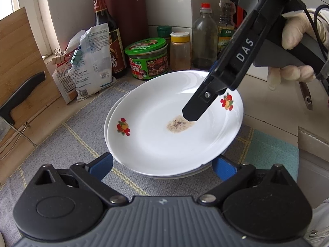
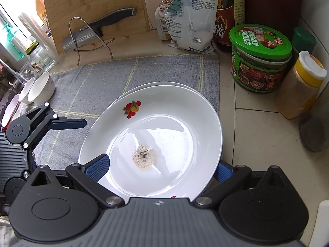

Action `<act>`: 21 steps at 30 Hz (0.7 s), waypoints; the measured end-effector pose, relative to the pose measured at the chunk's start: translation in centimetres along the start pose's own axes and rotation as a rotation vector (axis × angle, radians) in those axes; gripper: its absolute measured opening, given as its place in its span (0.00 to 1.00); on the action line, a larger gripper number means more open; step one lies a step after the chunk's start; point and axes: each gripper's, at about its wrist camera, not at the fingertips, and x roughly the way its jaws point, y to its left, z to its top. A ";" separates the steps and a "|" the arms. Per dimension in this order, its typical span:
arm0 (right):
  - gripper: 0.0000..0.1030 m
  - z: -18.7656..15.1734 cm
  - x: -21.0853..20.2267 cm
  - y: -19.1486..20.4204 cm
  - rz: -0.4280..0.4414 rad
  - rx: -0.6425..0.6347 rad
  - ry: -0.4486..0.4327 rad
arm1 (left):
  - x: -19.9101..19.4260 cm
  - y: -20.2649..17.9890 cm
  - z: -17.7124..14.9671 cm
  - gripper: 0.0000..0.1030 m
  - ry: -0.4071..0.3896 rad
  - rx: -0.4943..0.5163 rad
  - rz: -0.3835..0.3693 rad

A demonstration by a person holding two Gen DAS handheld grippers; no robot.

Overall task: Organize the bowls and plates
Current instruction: 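Lower the stained plate with the right gripper onto the plate stack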

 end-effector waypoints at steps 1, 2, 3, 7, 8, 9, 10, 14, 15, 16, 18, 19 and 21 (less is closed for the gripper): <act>1.00 -0.1 0.0 0.1 -0.003 -0.005 0.000 | 0.0 0.0 0.0 0.99 -0.002 0.000 -0.002; 1.00 -0.1 0.0 0.1 -0.006 -0.008 0.001 | -0.1 -0.1 -0.1 0.99 -0.003 0.002 -0.002; 1.00 -0.1 0.0 0.1 -0.008 -0.009 0.001 | -0.1 -0.1 0.0 0.99 -0.002 0.002 -0.001; 1.00 -0.4 -0.2 0.2 -0.019 -0.016 0.004 | -0.2 -0.2 0.0 0.99 -0.005 0.001 -0.005; 1.00 -0.4 -0.2 0.3 -0.023 -0.018 0.006 | -0.2 -0.3 0.0 0.99 -0.005 0.003 -0.006; 1.00 -0.4 -0.2 0.4 -0.030 -0.022 0.009 | -0.1 -0.3 0.0 0.99 -0.003 0.007 -0.006; 1.00 -0.5 -0.2 0.4 -0.037 -0.025 0.012 | -0.1 -0.4 0.0 0.99 -0.003 0.011 -0.006; 1.00 -0.8 -0.1 0.3 -0.061 -0.024 0.029 | -0.3 -0.6 -0.1 0.99 -0.010 0.002 -0.007; 1.00 -1.0 -0.1 0.2 -0.063 -0.024 0.030 | -0.3 -0.5 -0.1 0.99 -0.014 -0.004 -0.006; 1.00 -1.2 -0.2 0.2 -0.065 -0.027 0.028 | -0.5 -0.4 0.0 0.99 -0.019 -0.010 -0.005; 1.00 -1.3 -0.5 0.5 -0.072 -0.047 0.018 | -0.7 -0.3 0.1 0.99 -0.029 -0.020 -0.001; 1.00 -1.3 -0.6 0.7 -0.076 -0.057 0.008 | -0.8 -0.2 0.1 0.99 -0.035 -0.025 0.002; 1.00 -1.2 -0.9 0.9 -0.085 -0.070 -0.009 | -1.1 -0.3 0.1 0.99 -0.051 -0.031 0.013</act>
